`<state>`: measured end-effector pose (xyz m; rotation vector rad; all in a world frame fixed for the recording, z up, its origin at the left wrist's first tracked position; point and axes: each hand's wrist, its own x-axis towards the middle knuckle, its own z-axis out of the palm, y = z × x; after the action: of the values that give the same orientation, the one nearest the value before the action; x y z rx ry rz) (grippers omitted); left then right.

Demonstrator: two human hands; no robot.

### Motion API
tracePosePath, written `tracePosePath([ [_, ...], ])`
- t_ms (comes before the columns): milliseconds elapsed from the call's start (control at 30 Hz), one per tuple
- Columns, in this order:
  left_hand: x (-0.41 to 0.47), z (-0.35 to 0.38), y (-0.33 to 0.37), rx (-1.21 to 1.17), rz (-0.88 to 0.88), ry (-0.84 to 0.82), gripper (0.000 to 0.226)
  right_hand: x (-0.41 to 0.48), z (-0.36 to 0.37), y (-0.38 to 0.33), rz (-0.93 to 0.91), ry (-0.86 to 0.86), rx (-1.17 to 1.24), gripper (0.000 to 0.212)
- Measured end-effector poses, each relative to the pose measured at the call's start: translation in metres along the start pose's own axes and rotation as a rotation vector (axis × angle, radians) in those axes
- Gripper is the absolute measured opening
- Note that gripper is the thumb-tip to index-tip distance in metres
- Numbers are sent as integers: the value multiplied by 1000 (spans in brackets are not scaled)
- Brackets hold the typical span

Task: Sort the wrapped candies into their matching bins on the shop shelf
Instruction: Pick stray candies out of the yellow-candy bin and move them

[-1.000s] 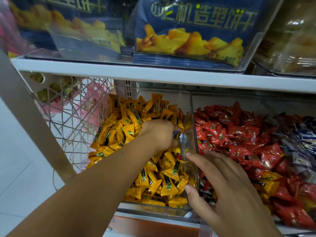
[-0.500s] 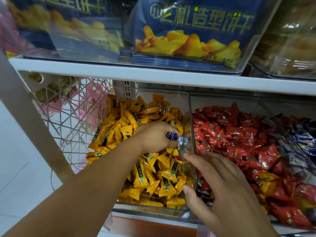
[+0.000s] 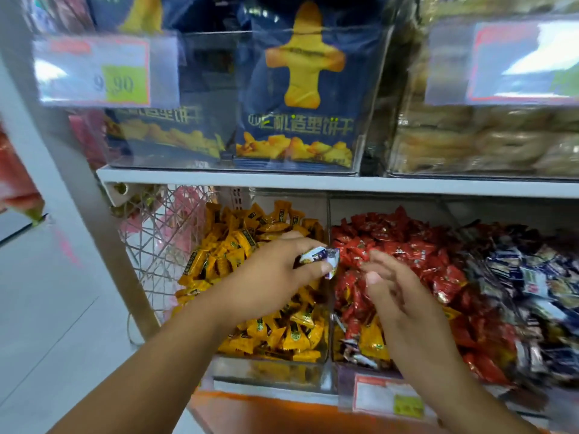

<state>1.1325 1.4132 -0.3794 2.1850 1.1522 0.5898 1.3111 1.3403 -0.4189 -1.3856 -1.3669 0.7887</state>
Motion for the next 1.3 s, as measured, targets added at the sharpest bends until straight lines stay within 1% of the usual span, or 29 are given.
tracePosePath([
  [33,-2,5,10,13,20,9,9,0,-1,-3,28,-28,57,39],
  [133,-3,24,31,124,80,78,25,-4,-5,-9,104,-94,191,45],
  [200,-2,37,40,197,112,100,33,-7,-8,-10,147,-101,278,51],
  [300,-2,50,44,220,145,126,36,-8,-14,-8,171,-64,344,42],
  [367,-1,54,44,216,135,157,40,-7,-17,-6,181,-49,335,38],
  [467,-2,51,41,125,127,168,51,-5,-26,-3,101,0,192,32],
  [533,-5,43,37,80,132,182,57,-2,-39,-1,0,72,-5,27],
  [600,-8,32,28,72,126,228,54,0,-61,1,-111,188,-240,22],
  [700,-8,20,1,68,79,296,43,5,-94,9,-208,367,-393,23],
  [767,-8,18,-18,97,27,280,37,11,-113,20,-216,457,-470,24],
  [833,-8,20,-34,141,-10,243,36,18,-127,31,-143,510,-524,24],
  [867,-7,20,-39,152,-21,229,36,19,-129,33,-96,532,-613,23],
  [900,-6,21,-44,157,-30,215,37,20,-128,33,-76,558,-726,28],
  [933,-5,22,-47,158,-34,200,38,18,-122,32,-115,562,-812,34],
  [967,-3,23,-50,161,-42,178,38,15,-112,29,-192,528,-845,38],
  [1000,-2,25,-52,174,-49,153,39,10,-96,25,-279,455,-831,38],
  [1067,1,29,-54,211,-66,95,41,-2,-57,22,-395,237,-754,35],
  [1133,3,32,-56,244,-78,62,46,-9,-28,27,-414,46,-687,38],
  [1167,5,33,-57,258,-76,53,47,-10,-19,31,-418,-18,-692,39],
  [1233,7,35,-59,273,-44,54,42,-10,-11,38,-421,-73,-736,39],
  [1300,9,36,-59,284,51,76,30,-8,-10,41,-385,-71,-727,40],
])
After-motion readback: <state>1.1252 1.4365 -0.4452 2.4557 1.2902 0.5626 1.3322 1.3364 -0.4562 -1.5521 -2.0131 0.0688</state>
